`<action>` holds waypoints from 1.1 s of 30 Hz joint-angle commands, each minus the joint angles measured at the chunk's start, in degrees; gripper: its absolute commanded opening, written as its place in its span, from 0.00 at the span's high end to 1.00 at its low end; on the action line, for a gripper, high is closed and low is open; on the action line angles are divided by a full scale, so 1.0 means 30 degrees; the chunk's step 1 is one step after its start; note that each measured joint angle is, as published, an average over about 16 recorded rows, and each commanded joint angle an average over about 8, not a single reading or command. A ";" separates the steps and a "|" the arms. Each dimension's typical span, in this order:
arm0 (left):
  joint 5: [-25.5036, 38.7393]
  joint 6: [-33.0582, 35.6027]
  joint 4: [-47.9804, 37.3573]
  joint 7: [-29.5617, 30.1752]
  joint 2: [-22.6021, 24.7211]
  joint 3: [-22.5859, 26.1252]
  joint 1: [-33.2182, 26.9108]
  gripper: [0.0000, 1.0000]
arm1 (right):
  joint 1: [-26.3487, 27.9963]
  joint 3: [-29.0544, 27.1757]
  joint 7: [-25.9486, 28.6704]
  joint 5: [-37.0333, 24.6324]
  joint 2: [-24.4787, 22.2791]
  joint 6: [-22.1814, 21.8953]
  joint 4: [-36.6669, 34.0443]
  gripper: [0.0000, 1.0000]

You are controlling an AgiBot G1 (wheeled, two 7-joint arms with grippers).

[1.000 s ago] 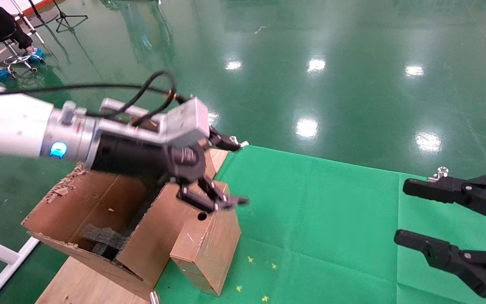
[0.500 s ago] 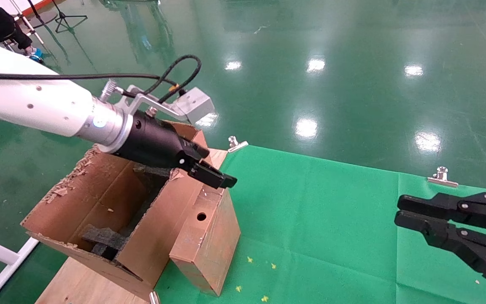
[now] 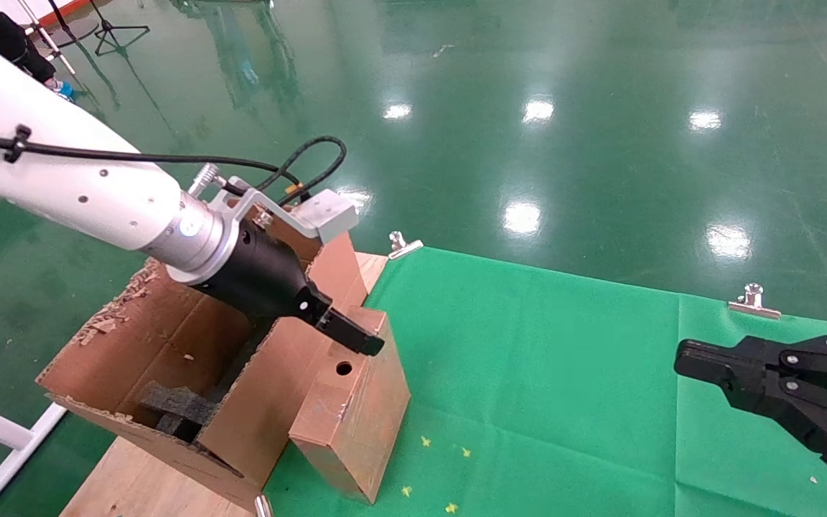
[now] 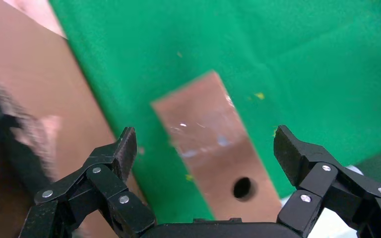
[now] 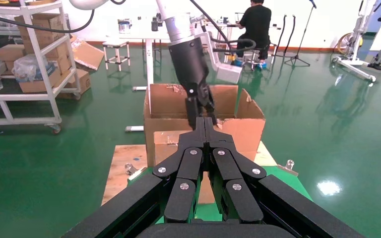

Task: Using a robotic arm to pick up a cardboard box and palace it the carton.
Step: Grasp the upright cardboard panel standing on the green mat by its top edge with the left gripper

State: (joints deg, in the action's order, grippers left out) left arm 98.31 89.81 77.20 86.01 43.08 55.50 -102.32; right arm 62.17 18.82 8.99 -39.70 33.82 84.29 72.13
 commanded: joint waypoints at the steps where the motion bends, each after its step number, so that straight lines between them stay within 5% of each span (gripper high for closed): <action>1: -0.0179 -0.0057 0.0016 0.0232 -0.0027 0.0508 -0.0190 0.00 | 0.0000 0.0000 0.0000 0.0000 0.0000 0.0000 0.0000 1.00; 18: -0.1150 -0.0576 0.0032 0.0717 -0.0110 0.2485 -0.0170 0.00 | 0.0001 0.0004 -0.0002 0.0003 -0.0002 -0.0002 0.0000 0.97; 26: -0.1399 -0.0543 -0.0017 0.0658 -0.0092 0.2947 -0.0213 0.00 | -0.0003 0.0003 -0.0004 0.0006 -0.0003 -0.0006 -0.0005 0.06; 29: -0.1413 -0.0553 -0.0020 0.0652 -0.0097 0.2957 -0.0220 0.11 | -0.0003 0.0003 -0.0005 0.0007 -0.0003 -0.0007 -0.0006 0.00; 33: -0.1402 -0.0540 -0.0022 0.0653 -0.0096 0.2904 -0.0218 0.59 | -0.0003 0.0003 -0.0005 0.0008 -0.0003 -0.0007 -0.0006 0.00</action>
State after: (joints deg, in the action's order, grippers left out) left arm 94.11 88.19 77.13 87.97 42.80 64.23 -102.97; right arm 62.16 18.83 8.98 -39.67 33.81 84.27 72.11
